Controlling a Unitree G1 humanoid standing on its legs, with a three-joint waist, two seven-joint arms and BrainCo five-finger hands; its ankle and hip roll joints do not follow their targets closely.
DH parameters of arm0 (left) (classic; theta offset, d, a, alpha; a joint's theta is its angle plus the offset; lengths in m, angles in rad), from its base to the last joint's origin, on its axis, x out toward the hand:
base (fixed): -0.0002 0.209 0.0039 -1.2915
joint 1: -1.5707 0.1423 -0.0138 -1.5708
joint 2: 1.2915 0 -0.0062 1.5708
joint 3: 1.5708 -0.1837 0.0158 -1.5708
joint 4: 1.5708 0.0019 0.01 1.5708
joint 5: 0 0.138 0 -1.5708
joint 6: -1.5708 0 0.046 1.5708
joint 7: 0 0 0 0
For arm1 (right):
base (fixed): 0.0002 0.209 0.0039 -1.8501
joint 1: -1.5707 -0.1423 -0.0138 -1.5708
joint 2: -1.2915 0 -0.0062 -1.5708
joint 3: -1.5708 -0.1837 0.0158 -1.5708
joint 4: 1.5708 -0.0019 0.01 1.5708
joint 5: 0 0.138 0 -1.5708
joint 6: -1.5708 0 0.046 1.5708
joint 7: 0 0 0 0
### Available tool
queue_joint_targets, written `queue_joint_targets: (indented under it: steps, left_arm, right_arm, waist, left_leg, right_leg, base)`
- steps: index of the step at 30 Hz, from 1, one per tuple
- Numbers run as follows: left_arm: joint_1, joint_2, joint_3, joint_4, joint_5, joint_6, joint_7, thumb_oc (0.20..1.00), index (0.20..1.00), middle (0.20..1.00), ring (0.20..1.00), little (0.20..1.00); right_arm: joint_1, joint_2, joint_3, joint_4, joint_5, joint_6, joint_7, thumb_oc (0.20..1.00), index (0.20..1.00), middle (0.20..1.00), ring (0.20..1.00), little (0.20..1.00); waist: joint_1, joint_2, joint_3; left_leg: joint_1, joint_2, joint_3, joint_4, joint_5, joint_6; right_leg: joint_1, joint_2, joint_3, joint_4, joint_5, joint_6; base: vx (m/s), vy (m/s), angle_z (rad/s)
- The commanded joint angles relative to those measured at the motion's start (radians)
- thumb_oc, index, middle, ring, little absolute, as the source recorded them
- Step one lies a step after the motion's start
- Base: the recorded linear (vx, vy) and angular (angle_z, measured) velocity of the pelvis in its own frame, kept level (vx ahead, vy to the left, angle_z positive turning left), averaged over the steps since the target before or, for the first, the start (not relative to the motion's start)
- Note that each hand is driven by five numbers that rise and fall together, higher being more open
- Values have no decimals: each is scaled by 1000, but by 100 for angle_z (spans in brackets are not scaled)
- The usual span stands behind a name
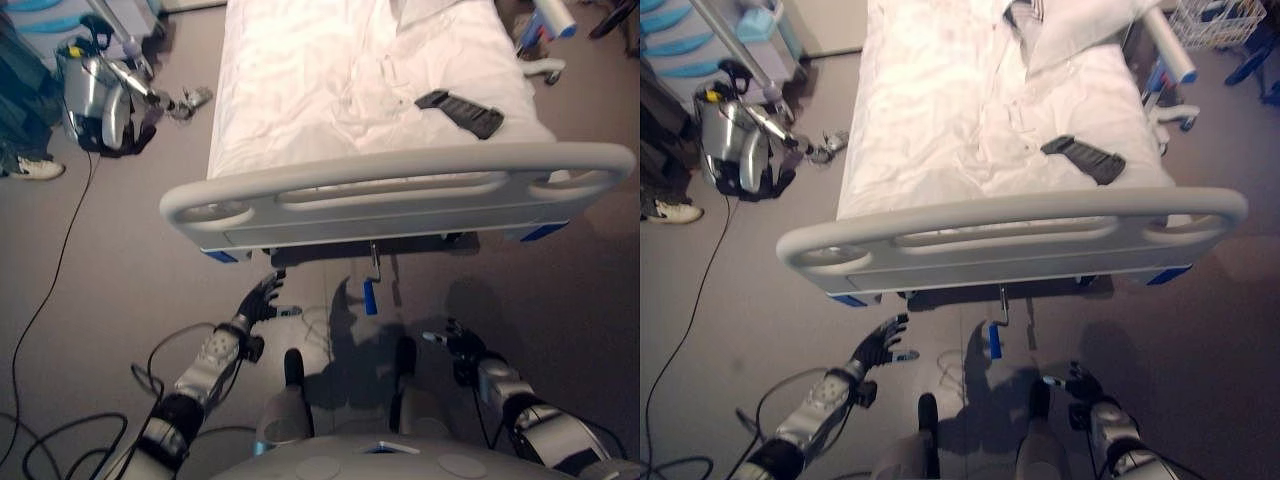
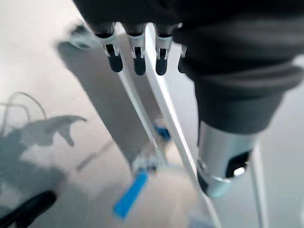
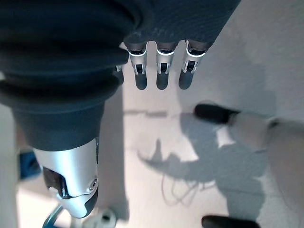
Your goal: Raise the hospital bed
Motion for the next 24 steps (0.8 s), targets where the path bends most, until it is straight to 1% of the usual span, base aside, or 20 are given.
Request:
queue_joint_targets:
  steps: [1,3,6,8,11,13,14,16,20,24]
  left_arm:
    - [-86,71,2,-142,-32,-41,3,1000,1000,1000,1000,1000]
    - [-106,94,5,-234,-69,-51,2,1000,1000,1000,1000,1000]
    - [-110,133,21,-364,-106,-60,16,1000,1000,1000,1000,1000]
    - [-122,150,12,-407,-102,-65,28,1000,1000,1000,1000,1000]
    - [-163,202,-5,-517,-99,-77,47,1000,1000,1000,1000,1000]
    - [-182,214,1,-578,-116,-86,65,1000,1000,1000,1000,1000]
    - [-199,222,9,-609,-119,-89,85,1000,1000,1000,1000,1000]
    - [-207,224,9,-626,-124,-89,94,1000,1000,1000,1000,1000]
    - [-243,258,16,-698,-115,-94,125,1000,1000,1000,1000,1000]
    - [-258,281,16,-745,-104,-93,132,1000,1000,1000,1000,1000]
  right_arm:
    - [-111,21,70,-66,15,-13,-17,1000,1000,1000,1000,1000]
    - [-159,26,94,-109,32,-18,-21,1000,1000,1000,1000,1000]
    - [-199,23,113,-215,50,-32,-51,1000,1000,1000,1000,1000]
    - [-208,28,121,-261,82,-45,-64,1000,1000,1000,1000,1000]
    - [-229,24,139,-330,127,-52,-74,1000,1000,1000,1000,1000]
    - [-258,25,144,-344,172,-54,-79,1000,1000,1000,1000,1000]
    - [-269,23,159,-380,192,-52,-82,1000,1000,1000,1000,1000]
    - [-281,17,165,-398,212,-51,-82,1000,1000,1000,1000,1000]
    - [-332,0,207,-438,280,-46,-67,1000,1000,1000,1000,1000]
    - [-357,-4,242,-452,301,-33,-52,1000,1000,1000,1000,1000]
  waist:
    - [1,-49,99]
    - [0,-48,133]
    - [-14,-51,196]
    - [-19,-57,196]
    - [-23,-60,196]
    - [-21,-61,196]
    - [-21,-69,196]
    - [-22,-73,196]
    - [-18,-78,196]
    - [-14,-80,196]
  left_leg:
    - [-66,-15,-39,87,-2,29]
    - [-122,-11,-33,105,4,27]
    - [-217,-6,-24,146,9,25]
    - [-286,-5,-24,167,11,22]
    - [-379,-11,-26,189,8,19]
    - [-434,-16,-29,198,9,20]
    - [-474,-15,-28,208,8,19]
    - [-496,-16,-29,215,6,20]
    - [-562,-21,-33,221,3,21]
    - [-585,-22,-34,227,0,24]
  right_leg:
    - [-65,-34,24,186,-116,70]
    - [-134,-38,36,211,-108,70]
    - [-238,-39,50,254,-102,68]
    - [-303,-44,53,268,-96,69]
    - [-391,-53,51,284,-92,69]
    - [-444,-55,54,293,-87,68]
    - [-479,-54,57,295,-83,65]
    - [-499,-55,57,297,-80,65]
    - [-553,-59,53,289,-72,63]
    - [-575,-60,51,294,-73,61]
  base:
    - [-169,11,-16]
    - [-141,24,-14]
    - [-126,42,-9]
    - [-60,1,-9]
    - [-18,3,0]
    - [-6,11,3]
    - [-8,6,7]
    - [12,-1,8]
    - [5,0,1]
    - [5,0,1]
